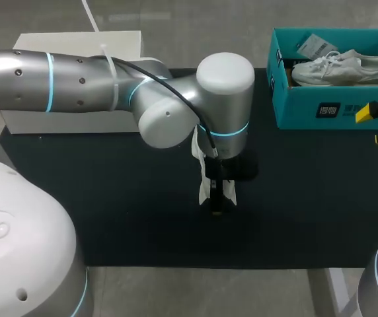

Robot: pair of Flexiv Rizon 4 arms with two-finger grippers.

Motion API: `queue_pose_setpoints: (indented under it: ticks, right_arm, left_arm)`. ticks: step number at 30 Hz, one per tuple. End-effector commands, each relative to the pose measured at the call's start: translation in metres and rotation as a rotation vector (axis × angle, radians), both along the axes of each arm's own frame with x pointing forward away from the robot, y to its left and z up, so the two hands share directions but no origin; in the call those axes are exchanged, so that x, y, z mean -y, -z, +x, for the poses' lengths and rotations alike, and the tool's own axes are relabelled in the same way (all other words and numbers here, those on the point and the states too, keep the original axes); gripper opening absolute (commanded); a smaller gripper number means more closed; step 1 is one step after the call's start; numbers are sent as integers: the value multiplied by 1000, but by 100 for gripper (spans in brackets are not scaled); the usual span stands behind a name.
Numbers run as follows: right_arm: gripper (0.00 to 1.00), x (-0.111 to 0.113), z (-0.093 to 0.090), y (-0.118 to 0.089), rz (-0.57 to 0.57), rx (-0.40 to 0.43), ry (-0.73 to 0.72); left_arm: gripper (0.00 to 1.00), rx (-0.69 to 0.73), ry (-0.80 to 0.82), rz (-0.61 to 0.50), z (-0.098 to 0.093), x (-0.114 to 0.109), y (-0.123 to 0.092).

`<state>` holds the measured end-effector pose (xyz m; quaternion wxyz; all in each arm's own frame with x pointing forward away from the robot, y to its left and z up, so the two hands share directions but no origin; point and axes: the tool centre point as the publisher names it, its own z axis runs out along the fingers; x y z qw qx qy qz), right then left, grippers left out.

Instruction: Take the shoe out of the shoebox, open the shoe tongue, remove and reinsert the insole, then place the shoe into the shoebox

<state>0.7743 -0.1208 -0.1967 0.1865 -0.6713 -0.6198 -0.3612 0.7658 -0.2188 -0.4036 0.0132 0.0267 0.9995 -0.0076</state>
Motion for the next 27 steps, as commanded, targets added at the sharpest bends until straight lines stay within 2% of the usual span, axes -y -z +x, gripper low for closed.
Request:
queue_pose_setpoints:
  ticks: [1,4,5,6,19,23,27]
  right_arm:
    - [100,0,-1,0,-2,-1,1]
    - [100,0,-1,0,-2,-1,1]
    - [100,0,-1,0,-2,-1,1]
    - [100,0,-1,0,-2,-1,1]
    - [100,0,-1,0,-2,-1,1]
    - [100,0,-1,0,-2,-1,1]
    - [100,0,-1,0,-2,-1,1]
  left_arm:
    - [100,2,-3,5,0,1,1]
    - [100,5,-6,9,0,1,1]
    - [62,1,-7,17,-1,1,1]
    - [0,2,-9,42,-1,1,2]
    - [0,-37,-4,41,-4,-2,-4]
    - [0,-39,-17,67,-4,-1,-19]
    - [0,-76,-39,90,-3,3,-50]
